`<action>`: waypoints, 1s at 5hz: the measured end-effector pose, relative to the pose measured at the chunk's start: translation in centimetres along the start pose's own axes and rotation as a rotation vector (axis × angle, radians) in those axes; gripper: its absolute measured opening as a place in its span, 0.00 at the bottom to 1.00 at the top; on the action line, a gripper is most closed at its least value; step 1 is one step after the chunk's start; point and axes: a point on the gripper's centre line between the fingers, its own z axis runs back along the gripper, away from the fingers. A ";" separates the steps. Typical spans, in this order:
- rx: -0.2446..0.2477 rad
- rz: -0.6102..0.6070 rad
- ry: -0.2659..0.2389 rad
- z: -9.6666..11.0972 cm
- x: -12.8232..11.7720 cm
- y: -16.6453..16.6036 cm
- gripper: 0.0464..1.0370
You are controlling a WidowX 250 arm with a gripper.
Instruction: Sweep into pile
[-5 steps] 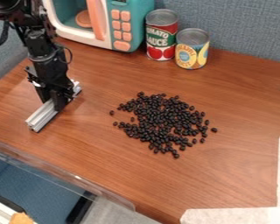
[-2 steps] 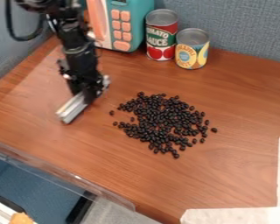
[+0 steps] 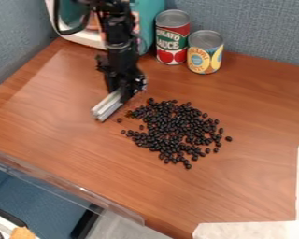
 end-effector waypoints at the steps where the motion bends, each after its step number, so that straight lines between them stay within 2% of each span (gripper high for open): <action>1: 0.013 -0.065 0.001 -0.1 1.8 -1.8 0.33; 2: 0.020 -0.147 -0.002 0.0 2.9 -4.8 0.33; 5: 0.022 -0.267 -0.009 0.3 3.4 -10.1 0.33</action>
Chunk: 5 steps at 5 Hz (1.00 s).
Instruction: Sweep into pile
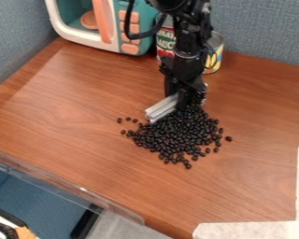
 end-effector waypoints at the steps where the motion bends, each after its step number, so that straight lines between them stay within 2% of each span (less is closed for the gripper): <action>1: -0.004 -0.003 0.002 0.2 -0.1 -0.3 0.33; 2: -0.002 -0.010 0.012 0.3 0.0 -0.2 0.33; 3: 0.028 0.040 0.006 1.1 -0.1 2.5 0.33; 4: 0.040 0.111 0.006 1.6 -1.4 6.0 0.33; 5: 0.073 0.150 -0.046 4.3 -2.5 8.2 0.33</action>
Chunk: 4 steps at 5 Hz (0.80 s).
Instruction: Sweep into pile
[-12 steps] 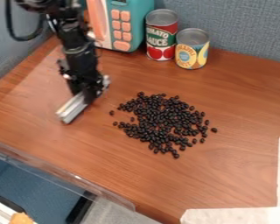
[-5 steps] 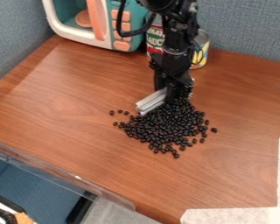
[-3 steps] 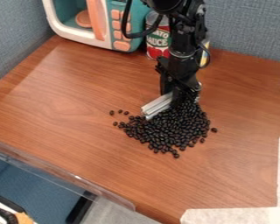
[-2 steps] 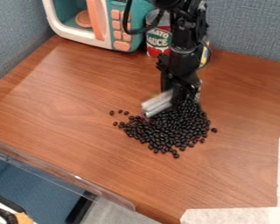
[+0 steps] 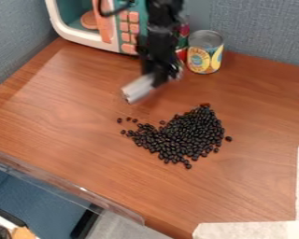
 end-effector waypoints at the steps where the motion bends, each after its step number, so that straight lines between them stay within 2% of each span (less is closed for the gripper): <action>1: -0.005 0.062 0.011 0.2 -2.9 1.1 0.33; 2: -0.031 0.169 0.051 -0.8 -7.0 2.6 0.33; 4: -0.070 0.286 0.101 -3.0 -10.6 2.9 0.33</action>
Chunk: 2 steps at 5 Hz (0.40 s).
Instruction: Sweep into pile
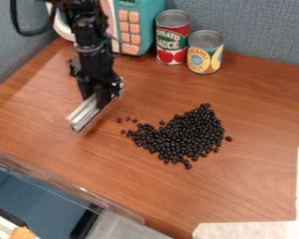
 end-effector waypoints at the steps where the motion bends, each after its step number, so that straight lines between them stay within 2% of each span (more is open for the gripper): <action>1: -0.027 0.020 -0.001 -1.1 -0.1 -0.8 0.33; 2: -0.028 0.028 -0.010 -1.1 0.5 -2.6 0.33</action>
